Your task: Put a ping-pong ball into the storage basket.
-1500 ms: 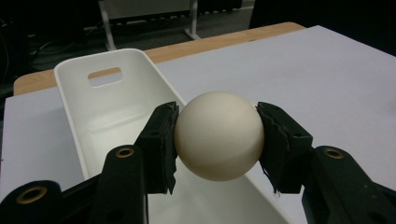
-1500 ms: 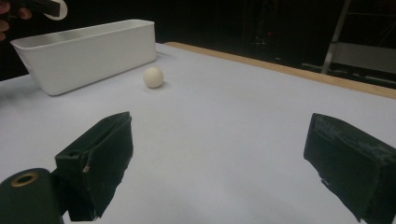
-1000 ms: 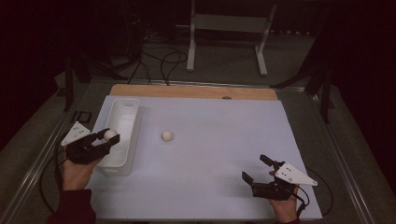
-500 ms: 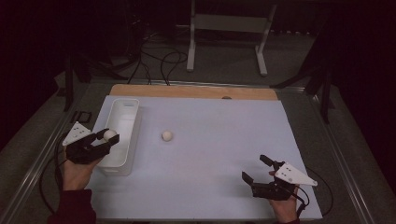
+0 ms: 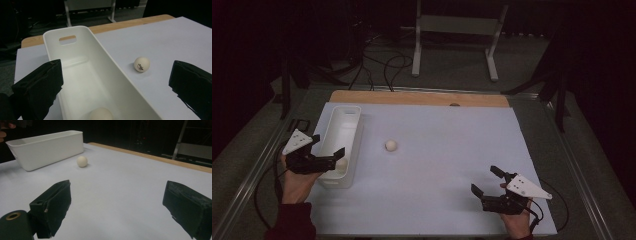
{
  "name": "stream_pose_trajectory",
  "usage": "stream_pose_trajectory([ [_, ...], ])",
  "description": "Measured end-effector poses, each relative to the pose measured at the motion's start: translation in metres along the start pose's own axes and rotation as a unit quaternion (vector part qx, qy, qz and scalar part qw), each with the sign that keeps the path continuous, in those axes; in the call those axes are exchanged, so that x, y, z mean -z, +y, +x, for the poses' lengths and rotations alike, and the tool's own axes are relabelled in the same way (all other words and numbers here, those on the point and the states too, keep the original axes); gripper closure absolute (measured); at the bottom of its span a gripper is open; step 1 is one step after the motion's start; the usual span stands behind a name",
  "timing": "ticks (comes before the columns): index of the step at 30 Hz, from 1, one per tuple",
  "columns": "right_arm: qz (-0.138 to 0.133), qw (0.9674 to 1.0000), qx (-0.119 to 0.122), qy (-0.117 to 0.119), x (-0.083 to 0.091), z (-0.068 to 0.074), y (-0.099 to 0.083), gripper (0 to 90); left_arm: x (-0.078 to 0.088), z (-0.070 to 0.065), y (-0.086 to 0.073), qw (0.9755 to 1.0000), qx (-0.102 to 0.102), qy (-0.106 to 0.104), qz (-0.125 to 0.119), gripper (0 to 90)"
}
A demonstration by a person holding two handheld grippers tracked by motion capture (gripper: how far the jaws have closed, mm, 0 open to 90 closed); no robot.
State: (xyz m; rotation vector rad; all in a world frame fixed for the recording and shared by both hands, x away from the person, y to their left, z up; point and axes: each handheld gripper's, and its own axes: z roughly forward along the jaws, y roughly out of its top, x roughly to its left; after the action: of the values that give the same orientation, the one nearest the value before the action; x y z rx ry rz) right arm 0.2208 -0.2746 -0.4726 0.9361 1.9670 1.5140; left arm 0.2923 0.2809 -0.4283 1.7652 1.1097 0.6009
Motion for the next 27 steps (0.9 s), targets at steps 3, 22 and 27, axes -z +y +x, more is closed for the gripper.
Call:
stream_pose_trajectory([
  [3,0.000,1.0000,0.000,-0.001,0.000,0.000,0.000,7.4,0.000,0.000,0.001,1.0000,0.000,0.001,-0.001,0.0],
  [22,0.000,1.0000,0.000,0.000,0.000,0.000,0.000,7.4,-0.011,-0.014,0.005,0.9999,-0.006,-0.015,-0.001,0.0],
  [27,0.000,1.0000,0.000,0.000,0.000,0.000,0.000,7.4,-0.014,-0.019,0.007,0.9998,-0.009,-0.020,0.000,0.0],
])
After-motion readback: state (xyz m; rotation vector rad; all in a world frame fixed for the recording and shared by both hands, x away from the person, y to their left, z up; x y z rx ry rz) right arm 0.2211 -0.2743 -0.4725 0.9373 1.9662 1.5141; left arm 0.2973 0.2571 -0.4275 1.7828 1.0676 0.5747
